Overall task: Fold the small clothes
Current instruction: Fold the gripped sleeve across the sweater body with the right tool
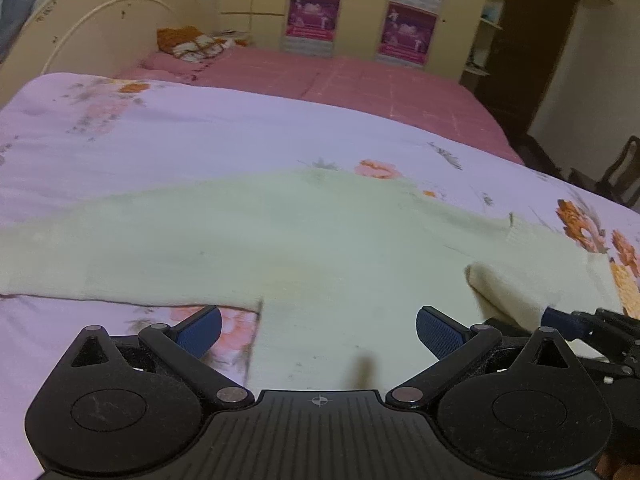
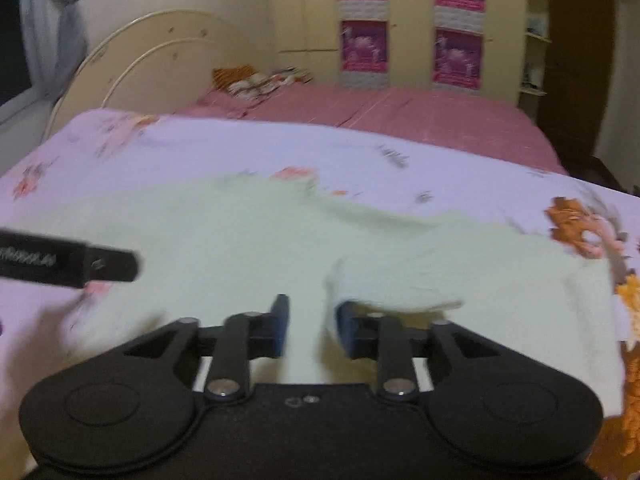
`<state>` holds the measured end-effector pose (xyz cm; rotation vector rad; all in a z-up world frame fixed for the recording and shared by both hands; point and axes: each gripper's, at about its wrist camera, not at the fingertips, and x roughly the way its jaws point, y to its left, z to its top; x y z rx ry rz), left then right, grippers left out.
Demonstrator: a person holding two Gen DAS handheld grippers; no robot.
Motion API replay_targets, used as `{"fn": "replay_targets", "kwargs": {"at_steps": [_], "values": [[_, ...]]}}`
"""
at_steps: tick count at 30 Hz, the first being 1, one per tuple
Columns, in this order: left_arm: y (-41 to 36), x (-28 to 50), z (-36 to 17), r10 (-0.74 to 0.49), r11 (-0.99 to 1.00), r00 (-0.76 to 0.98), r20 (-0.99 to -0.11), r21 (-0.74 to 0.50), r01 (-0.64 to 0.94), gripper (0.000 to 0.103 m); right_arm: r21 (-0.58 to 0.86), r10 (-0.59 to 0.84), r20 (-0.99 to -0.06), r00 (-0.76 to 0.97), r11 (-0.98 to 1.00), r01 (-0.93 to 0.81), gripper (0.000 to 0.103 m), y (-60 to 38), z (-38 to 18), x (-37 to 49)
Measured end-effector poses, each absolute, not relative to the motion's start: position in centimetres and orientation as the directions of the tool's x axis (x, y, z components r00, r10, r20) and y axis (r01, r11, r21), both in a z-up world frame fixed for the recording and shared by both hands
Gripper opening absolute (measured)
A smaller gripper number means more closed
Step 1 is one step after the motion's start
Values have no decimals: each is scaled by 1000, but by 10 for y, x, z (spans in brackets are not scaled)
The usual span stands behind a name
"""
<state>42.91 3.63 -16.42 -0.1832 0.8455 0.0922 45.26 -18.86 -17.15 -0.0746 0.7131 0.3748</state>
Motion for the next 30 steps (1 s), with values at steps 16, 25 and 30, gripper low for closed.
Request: {"fn": "replay_targets", "kwargs": {"at_steps": [16, 25, 30], "values": [[-12, 421, -171, -85, 994, 655, -750, -109, 5, 103, 322, 246, -652, 717, 946, -32, 54, -300, -154, 432], [-112, 438, -190, -67, 986, 680, -731, 57, 159, 100, 339, 158, -655, 739, 935, 101, 60, -347, -169, 397], [-103, 452, -196, -98, 993, 685, -722, -24, 117, 74, 346, 135, -653, 745, 928, 135, 61, -359, -174, 387]]}}
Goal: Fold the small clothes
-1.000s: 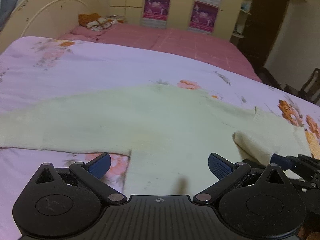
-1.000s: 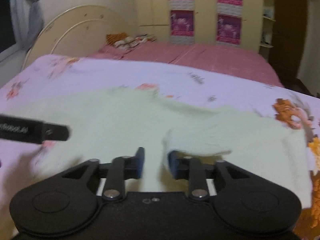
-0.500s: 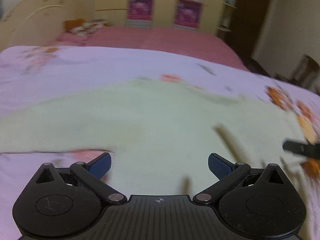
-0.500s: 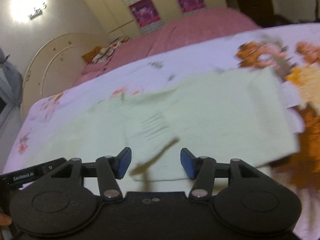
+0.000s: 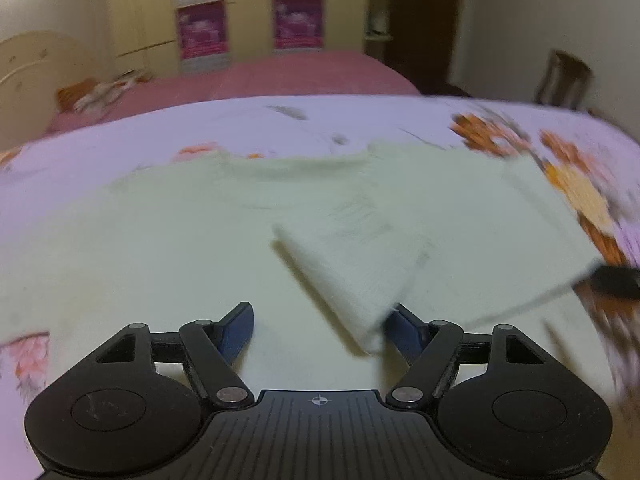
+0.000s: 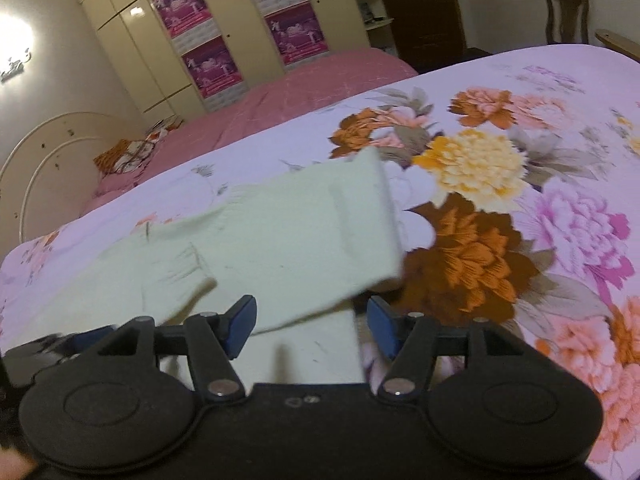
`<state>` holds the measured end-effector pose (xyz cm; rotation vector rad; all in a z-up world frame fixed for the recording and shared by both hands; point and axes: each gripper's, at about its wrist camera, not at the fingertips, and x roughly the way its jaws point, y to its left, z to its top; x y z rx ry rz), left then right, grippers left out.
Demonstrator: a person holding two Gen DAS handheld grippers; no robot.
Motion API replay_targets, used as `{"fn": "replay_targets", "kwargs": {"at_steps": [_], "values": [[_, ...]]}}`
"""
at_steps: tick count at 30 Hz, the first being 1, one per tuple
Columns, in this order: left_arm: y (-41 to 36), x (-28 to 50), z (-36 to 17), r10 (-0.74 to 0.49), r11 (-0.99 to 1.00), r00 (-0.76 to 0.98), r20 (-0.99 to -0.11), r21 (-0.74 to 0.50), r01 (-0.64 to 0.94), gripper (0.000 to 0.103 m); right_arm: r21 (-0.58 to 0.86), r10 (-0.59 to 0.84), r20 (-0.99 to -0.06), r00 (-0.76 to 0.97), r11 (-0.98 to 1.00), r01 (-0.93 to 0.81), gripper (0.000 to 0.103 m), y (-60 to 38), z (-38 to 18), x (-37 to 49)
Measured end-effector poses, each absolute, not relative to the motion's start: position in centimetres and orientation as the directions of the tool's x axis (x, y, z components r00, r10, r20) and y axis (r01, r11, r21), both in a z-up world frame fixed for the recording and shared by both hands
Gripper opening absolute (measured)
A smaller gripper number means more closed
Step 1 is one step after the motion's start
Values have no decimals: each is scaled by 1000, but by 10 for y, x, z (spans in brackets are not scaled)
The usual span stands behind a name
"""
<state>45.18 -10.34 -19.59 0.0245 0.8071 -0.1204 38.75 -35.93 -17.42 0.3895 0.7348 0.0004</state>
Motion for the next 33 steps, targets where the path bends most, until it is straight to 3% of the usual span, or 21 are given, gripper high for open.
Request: {"fn": "replay_targets", "kwargs": {"at_steps": [4, 5, 6, 10, 13, 15, 23, 25, 27, 28, 29, 30, 33], "values": [[-83, 451, -200, -87, 996, 717, -691, -74, 50, 74, 343, 125, -655, 745, 928, 146, 62, -365, -179, 387], [-81, 450, -202, -87, 996, 723, -685, -83, 41, 67, 337, 120, -657, 744, 930, 148, 62, -366, -180, 387], [-77, 450, -201, -95, 994, 732, -675, -104, 33, 54, 335, 117, -660, 742, 930, 151, 62, -368, -182, 387], [-65, 459, -203, -116, 983, 762, -637, -185, -5, 43, 320, 102, -667, 738, 934, 161, 62, -369, -187, 391], [-56, 464, -207, -123, 974, 762, -636, -225, -30, 25, 308, 100, -671, 735, 939, 154, 62, -368, -189, 393], [-54, 469, -214, -143, 971, 742, -655, -240, -25, 7, 294, 92, -674, 733, 944, 152, 64, -367, -191, 396], [-42, 461, -214, -186, 950, 729, -659, -310, -38, 6, 272, 78, -694, 716, 949, 161, 65, -366, -199, 403], [-37, 456, -215, -169, 948, 707, -686, -309, -72, 13, 278, 87, -693, 716, 948, 154, 65, -366, -199, 403], [-31, 453, -219, -202, 928, 686, -699, -360, -94, 57, 276, 88, -695, 713, 949, 152, 65, -365, -200, 403], [-29, 449, -217, -203, 924, 698, -687, -371, -97, 68, 277, 89, -695, 714, 949, 152, 65, -364, -201, 404], [-30, 443, -215, -167, 931, 704, -690, -345, -117, 85, 281, 92, -694, 714, 948, 151, 65, -364, -201, 404], [-30, 439, -212, -137, 936, 713, -688, -325, -133, 92, 286, 97, -695, 713, 947, 149, 65, -363, -201, 404], [-24, 430, -213, -146, 928, 724, -674, -346, -135, 92, 290, 107, -692, 713, 947, 139, 65, -361, -200, 402]]}}
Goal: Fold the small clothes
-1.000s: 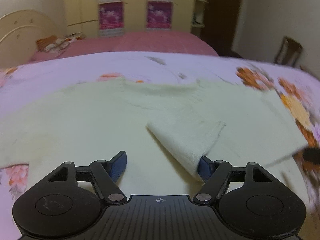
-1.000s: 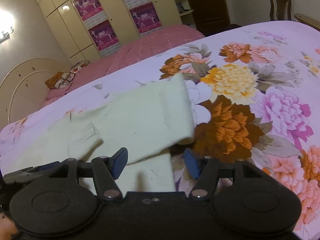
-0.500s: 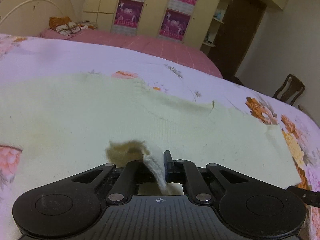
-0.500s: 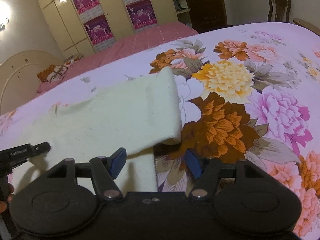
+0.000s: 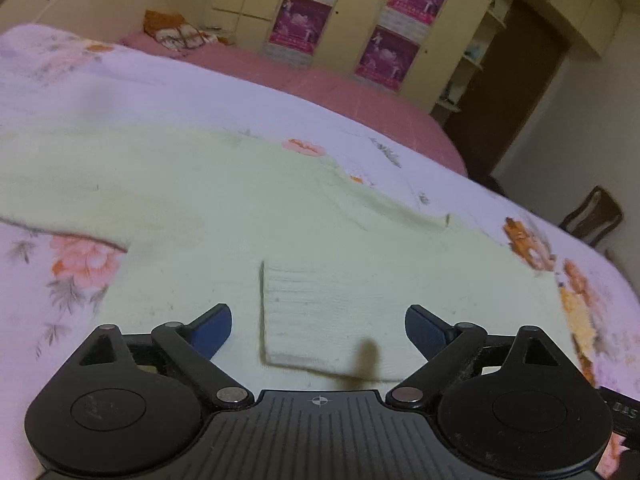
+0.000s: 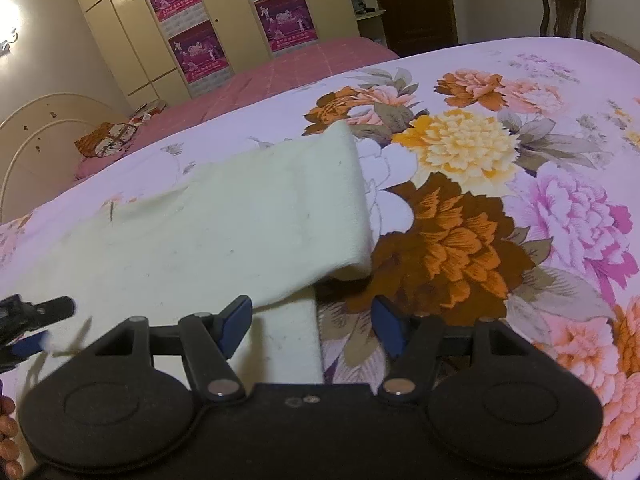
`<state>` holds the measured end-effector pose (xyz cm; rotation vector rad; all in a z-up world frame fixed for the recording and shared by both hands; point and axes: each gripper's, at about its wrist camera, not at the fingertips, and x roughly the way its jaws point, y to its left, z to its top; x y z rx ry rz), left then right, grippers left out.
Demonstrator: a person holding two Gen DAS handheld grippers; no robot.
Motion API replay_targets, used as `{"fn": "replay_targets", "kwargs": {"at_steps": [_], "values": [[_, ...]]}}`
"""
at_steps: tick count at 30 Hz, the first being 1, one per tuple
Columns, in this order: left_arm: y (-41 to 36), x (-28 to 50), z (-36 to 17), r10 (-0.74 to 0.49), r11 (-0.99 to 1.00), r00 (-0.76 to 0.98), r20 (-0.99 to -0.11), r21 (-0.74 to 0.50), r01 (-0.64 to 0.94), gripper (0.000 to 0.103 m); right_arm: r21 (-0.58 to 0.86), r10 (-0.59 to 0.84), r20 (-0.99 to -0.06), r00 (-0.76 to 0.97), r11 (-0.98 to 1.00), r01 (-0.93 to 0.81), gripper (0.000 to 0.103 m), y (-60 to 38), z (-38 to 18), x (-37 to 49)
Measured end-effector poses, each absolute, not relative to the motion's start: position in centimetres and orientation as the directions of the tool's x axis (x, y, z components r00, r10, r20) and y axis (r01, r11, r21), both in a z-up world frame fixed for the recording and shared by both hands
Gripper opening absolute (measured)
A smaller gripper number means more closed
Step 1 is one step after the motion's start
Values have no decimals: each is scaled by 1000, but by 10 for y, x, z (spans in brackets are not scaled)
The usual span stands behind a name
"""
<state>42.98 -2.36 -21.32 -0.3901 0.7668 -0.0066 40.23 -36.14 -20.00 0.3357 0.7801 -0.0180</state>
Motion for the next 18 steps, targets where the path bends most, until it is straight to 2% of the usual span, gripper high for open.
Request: {"fn": "replay_targets", "kwargs": {"at_steps": [1, 2, 3, 4, 5, 7, 9, 13, 18], "values": [[-23, 432, -217, -164, 929, 709, -686, -348, -122, 85, 291, 108, -692, 714, 947, 139, 65, -361, -200, 402], [-24, 434, -221, -165, 932, 702, -693, -343, -119, 70, 292, 108, -692, 714, 946, 141, 65, -361, -200, 401], [-23, 436, -223, -167, 930, 704, -691, -346, -120, 59, 294, 107, -692, 714, 945, 142, 65, -362, -201, 401], [-22, 436, -224, -170, 926, 707, -687, -357, -124, 53, 295, 107, -692, 714, 944, 145, 65, -362, -200, 401], [-20, 438, -225, -182, 915, 707, -683, -381, -133, 41, 297, 106, -690, 716, 943, 147, 65, -361, -200, 401], [-18, 440, -229, -189, 900, 706, -682, -408, -153, 28, 298, 104, -688, 719, 943, 149, 65, -361, -199, 399], [-22, 443, -230, -205, 896, 720, -663, -423, -135, 10, 292, 101, -688, 718, 945, 147, 65, -360, -199, 399], [-28, 453, -224, -222, 895, 752, -621, -435, -96, 9, 267, 78, -689, 720, 951, 153, 65, -358, -199, 399], [-8, 472, -196, -172, 902, 813, -556, -420, -96, 9, 265, 72, -685, 725, 951, 156, 65, -360, -197, 403]]}}
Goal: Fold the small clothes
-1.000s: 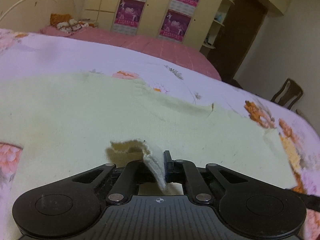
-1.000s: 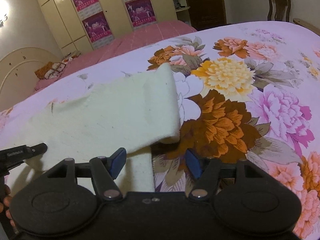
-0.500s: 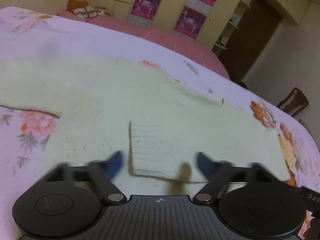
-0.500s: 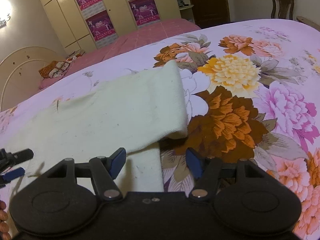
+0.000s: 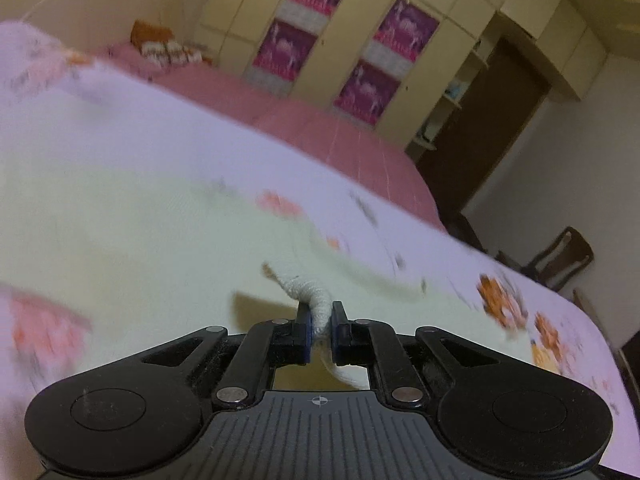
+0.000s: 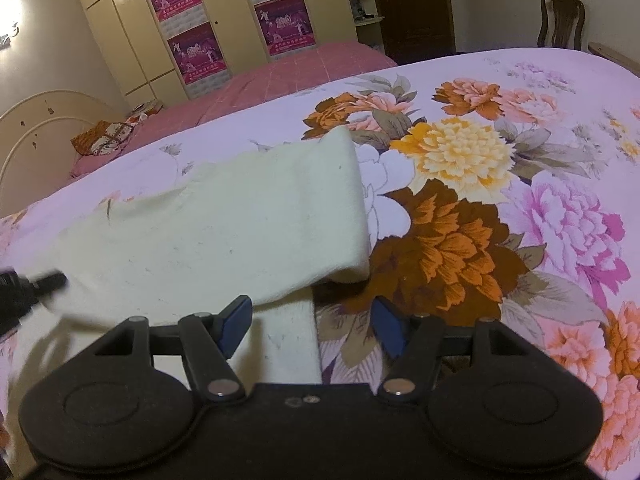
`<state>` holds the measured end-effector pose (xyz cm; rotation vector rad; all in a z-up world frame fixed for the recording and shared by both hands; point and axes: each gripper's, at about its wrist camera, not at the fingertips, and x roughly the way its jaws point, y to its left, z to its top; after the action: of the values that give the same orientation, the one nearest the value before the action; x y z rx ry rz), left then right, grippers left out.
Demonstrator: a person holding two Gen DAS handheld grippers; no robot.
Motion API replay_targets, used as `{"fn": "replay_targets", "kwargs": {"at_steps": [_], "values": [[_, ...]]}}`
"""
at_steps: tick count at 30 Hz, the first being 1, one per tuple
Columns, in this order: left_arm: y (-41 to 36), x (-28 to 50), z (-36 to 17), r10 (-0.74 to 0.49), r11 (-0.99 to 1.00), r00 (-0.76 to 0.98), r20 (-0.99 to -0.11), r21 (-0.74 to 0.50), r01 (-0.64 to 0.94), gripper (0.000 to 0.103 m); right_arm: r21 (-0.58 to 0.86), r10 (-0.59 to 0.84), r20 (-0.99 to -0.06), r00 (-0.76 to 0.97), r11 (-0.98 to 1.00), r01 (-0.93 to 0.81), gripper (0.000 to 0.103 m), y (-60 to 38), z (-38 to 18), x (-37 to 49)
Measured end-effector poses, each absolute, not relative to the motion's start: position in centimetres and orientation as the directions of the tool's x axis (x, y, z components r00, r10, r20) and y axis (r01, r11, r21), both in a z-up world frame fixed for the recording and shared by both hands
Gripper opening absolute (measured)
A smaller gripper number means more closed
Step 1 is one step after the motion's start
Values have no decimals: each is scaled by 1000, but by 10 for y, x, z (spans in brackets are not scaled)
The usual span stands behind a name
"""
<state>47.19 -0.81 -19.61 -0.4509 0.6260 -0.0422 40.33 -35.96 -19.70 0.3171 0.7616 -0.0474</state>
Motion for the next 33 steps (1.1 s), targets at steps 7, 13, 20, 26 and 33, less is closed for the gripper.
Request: {"fn": "replay_targets", "kwargs": {"at_steps": [7, 13, 20, 26, 33], "values": [[23, 489, -192, -75, 925, 822, -564, -346, -153, 9, 315, 90, -665, 741, 934, 169, 65, -364, -192, 423], [24, 490, -219, -42, 944, 784, -620, -281, -172, 9, 314, 112, -674, 730, 938, 147, 65, -355, -197, 442], [31, 482, -226, -8, 952, 777, -629, -243, -186, 9, 334, 152, -701, 697, 933, 132, 15, -357, -206, 451], [40, 458, -208, 116, 947, 789, -603, -172, -271, 67, 268, 92, -712, 696, 952, 149, 16, -360, -201, 447], [25, 455, -185, 29, 970, 837, -547, -186, -155, 67, 289, 89, -661, 745, 946, 144, 33, -364, -193, 468]]}}
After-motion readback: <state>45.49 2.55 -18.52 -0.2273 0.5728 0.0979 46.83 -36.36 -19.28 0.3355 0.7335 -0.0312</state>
